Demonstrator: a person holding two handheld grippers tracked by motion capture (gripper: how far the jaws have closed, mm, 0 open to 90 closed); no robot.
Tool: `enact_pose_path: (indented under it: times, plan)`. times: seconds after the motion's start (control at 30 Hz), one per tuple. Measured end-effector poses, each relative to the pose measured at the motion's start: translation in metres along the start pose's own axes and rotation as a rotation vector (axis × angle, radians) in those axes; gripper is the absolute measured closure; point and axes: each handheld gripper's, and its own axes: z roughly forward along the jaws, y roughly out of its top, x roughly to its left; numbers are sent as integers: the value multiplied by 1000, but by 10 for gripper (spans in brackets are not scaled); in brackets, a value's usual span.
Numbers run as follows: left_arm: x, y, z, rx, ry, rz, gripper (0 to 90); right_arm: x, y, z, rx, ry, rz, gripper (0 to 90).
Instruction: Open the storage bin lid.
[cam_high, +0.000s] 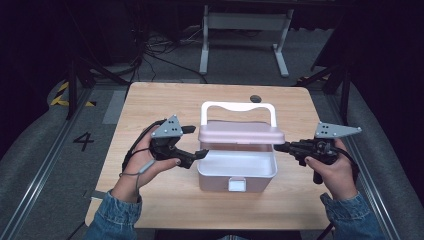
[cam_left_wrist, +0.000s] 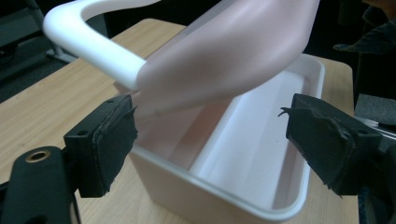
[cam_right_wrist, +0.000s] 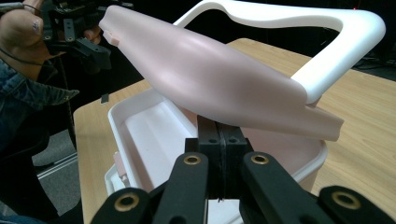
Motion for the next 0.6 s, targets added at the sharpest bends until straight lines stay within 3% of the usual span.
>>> enact_pose_path:
  times: [0.27, 0.43, 0.6]
  plan:
    - [0, 3, 10, -18, 78, 8, 161, -1, 0, 0, -10, 2, 12, 900]
    - [-2, 7, 13, -42, 90, 4, 163, -1, 1, 1, -11, 7, 18, 900]
    - [-2, 9, 14, -55, 128, 13, 167, -1, 1, 1, -12, 9, 22, 900]
